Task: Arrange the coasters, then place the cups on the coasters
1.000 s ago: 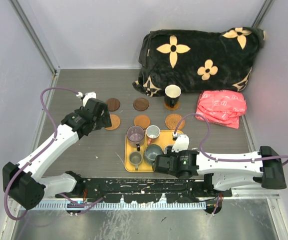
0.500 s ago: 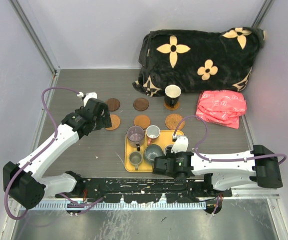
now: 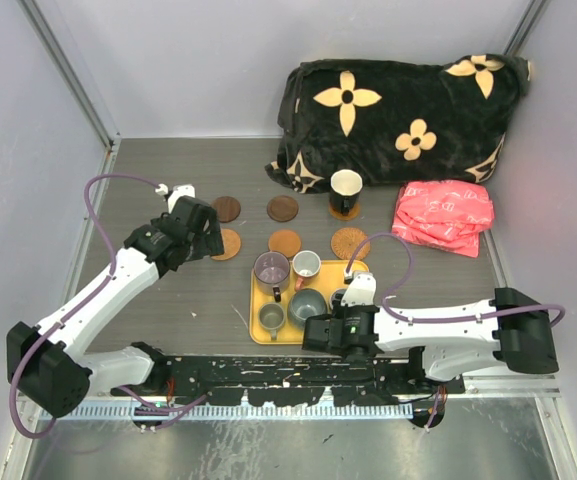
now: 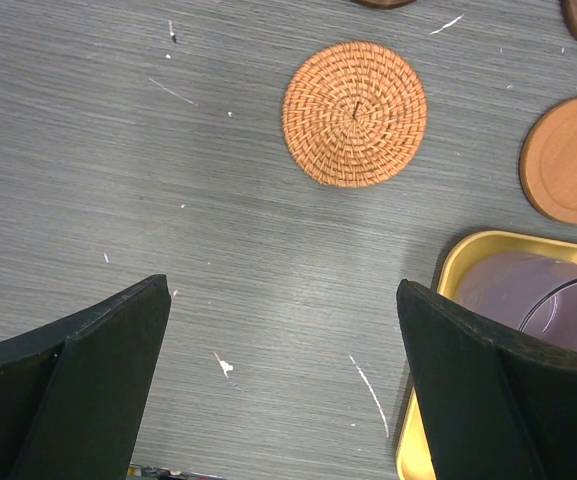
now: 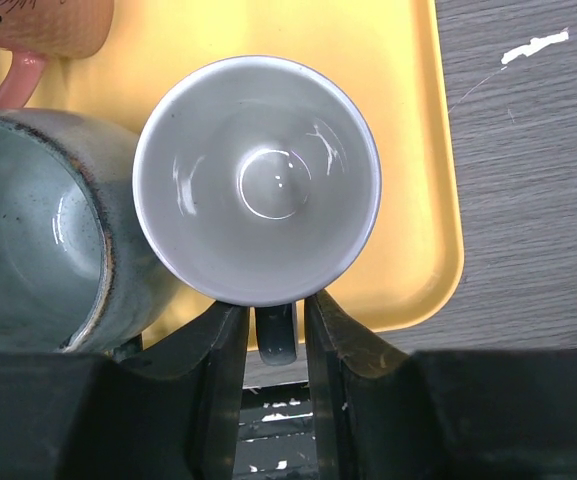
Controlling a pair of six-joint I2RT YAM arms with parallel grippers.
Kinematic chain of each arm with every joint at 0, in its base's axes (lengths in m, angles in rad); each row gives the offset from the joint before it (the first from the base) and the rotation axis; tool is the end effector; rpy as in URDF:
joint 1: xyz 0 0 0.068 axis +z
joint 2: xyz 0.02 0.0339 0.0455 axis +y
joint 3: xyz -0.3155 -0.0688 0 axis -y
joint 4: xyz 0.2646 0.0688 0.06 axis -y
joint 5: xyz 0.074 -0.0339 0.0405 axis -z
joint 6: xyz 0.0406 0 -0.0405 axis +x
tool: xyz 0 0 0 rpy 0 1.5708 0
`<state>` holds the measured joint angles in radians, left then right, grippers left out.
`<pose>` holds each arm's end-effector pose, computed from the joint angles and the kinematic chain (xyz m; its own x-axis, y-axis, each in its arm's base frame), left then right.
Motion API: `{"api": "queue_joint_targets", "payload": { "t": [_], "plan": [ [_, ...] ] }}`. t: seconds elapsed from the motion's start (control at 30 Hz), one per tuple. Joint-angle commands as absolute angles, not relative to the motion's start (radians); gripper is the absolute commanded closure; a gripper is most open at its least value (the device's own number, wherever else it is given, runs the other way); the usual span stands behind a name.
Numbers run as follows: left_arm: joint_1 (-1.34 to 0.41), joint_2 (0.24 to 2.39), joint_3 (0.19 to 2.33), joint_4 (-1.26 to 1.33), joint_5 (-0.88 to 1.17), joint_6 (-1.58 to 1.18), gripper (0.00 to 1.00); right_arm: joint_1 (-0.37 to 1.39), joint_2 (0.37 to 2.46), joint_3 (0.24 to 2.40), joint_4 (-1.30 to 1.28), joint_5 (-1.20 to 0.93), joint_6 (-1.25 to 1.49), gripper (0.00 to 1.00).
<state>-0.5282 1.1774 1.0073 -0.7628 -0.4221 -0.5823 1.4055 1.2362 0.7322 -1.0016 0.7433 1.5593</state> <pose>0.2123 -0.1046 0.3300 -0.7165 -0.1628 -0.6784 -0.1736 0.9834 -0.0526 0.0573 0.1768 0.2326 -0.7208 0.1533 -0.6760 0.1559 0.9861 0.0574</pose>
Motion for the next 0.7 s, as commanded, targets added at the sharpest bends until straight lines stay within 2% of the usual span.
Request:
{"api": "queue_joint_targets", "payload": {
  "t": [0.0,0.17,0.3,0.5,0.67],
  "plan": [
    [-0.528,1.179,1.022,-0.745,-0.429,-0.571,0.02,1.41,1.265,0.733,-0.997,0.813,1.608,0.67],
    [-0.528,1.174,1.02,-0.747,-0.433,-0.569,0.02,1.409,1.276,0.736,-1.002,0.826,1.628,0.71],
    [-0.528,1.174,1.019,-0.747,-0.431,-0.571,0.02,1.409,1.274,0.728,-1.01,0.832,1.642,0.79],
    [-0.528,1.173,1.019,-0.747,-0.426,-0.574,0.02,1.409,1.276,0.727,-1.033,0.824,1.657,0.99],
    [-0.528,1.177,1.02,-0.748,-0.425,-0.576,0.02,1.41,1.27,0.809,-1.079,0.87,1.612,1.0]
  ]
}}
